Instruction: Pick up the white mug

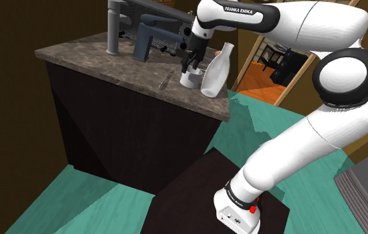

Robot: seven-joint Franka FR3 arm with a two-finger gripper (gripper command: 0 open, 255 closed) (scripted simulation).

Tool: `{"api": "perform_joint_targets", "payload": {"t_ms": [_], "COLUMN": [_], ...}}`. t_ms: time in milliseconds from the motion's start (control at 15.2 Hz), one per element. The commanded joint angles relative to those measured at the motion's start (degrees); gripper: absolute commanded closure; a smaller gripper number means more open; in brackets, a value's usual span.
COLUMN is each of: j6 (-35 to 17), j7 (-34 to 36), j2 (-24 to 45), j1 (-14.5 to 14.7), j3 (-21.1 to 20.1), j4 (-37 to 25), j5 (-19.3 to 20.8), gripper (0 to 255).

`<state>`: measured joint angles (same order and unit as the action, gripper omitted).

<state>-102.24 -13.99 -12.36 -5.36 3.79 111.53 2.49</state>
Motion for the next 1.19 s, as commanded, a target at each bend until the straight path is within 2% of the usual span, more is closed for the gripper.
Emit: {"api": "perform_joint_targets", "payload": {"t_ms": [0, 528, 594, 1122], "j6": [-1.27, -6.33, -6.28, -6.29], "j7": [-0.27, -0.11, -0.1, -0.08], "j2": [1.78, 1.86, 1.97, 1.93], "j1": [-0.23, -0.26, -0.26, -0.25], "j3": [0.3, 0.35, 0.34, 0.33], "j4": [-0.65, 4.34, 4.18, 4.23], "j5": [0.21, 0.28, 0.27, 0.27], "gripper": [0, 0, 255, 255]}}
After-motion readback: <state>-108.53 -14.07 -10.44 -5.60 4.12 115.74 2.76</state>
